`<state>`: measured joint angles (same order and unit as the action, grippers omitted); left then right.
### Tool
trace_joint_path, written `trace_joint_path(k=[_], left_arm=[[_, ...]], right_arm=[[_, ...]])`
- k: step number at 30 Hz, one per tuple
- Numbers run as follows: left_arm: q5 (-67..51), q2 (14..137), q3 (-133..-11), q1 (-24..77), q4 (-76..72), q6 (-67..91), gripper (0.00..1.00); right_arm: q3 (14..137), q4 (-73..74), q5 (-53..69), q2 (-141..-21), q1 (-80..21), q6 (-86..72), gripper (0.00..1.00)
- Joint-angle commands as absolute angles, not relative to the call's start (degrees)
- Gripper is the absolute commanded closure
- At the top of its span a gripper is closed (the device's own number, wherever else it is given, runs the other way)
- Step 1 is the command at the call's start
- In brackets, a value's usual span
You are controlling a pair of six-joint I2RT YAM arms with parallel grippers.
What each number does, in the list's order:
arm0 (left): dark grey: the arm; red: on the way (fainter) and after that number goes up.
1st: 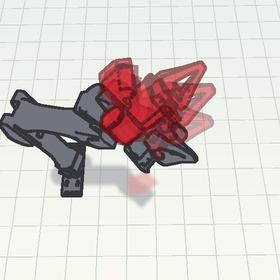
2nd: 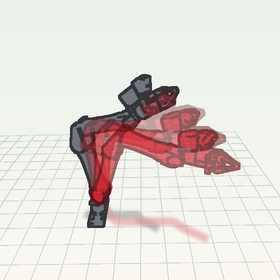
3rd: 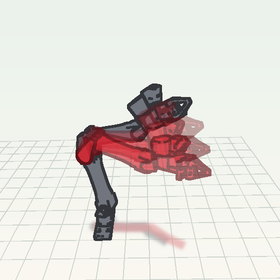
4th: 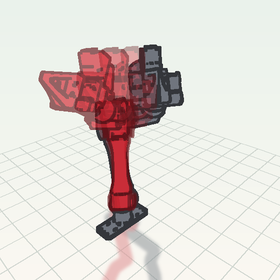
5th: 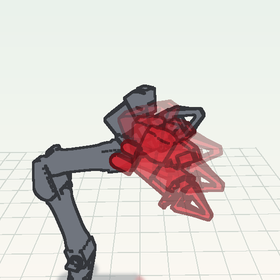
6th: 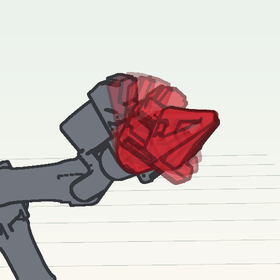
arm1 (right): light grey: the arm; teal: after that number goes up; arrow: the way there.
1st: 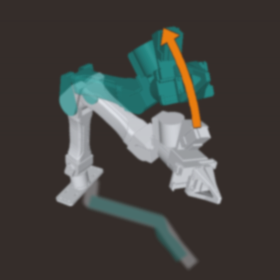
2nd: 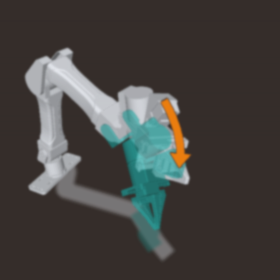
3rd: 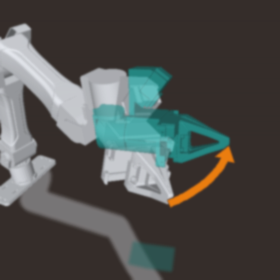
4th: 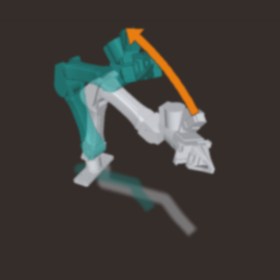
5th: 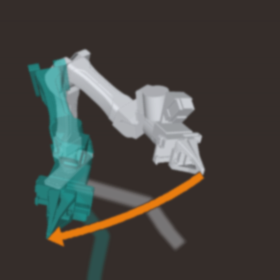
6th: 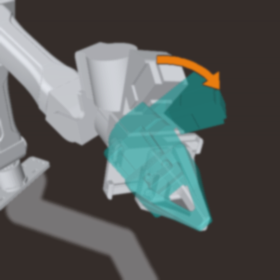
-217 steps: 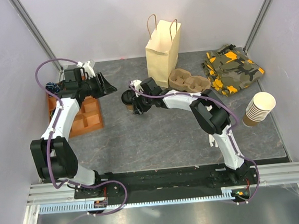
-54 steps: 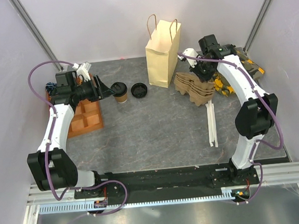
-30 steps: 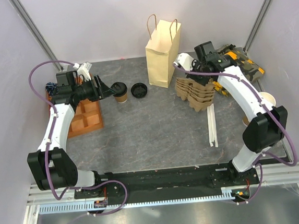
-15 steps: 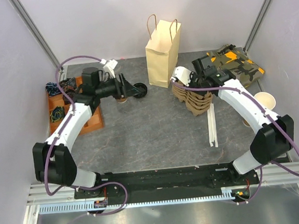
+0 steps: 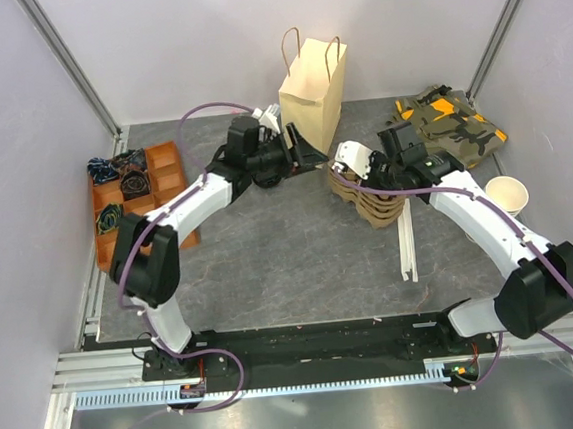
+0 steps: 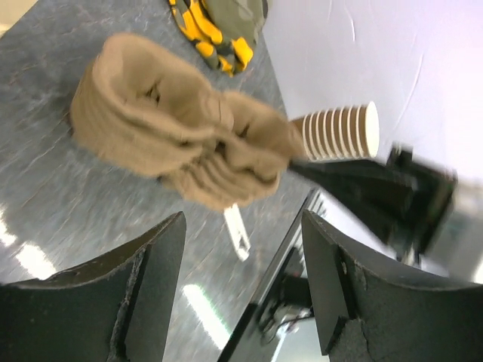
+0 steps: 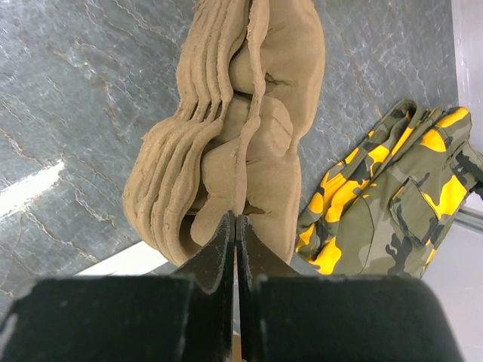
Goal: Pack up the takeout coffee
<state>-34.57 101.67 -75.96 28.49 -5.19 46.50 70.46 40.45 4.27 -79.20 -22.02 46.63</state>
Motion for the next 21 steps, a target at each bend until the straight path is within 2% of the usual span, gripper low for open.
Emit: trace_joint_path(k=[1,21], left_arm=[[-29.89,106.43,-82.26,31.46,-8.7,55.54,0.31],[-21.45,116.1,-86.31,32.61,-5.19,59.77,0.44]], right_arm=[[69.26,36.65,7.21,-76.29,-22.32,47.11,1.0],[67.5,36.3,9.23,-75.59,-22.41,46.76,1.0]])
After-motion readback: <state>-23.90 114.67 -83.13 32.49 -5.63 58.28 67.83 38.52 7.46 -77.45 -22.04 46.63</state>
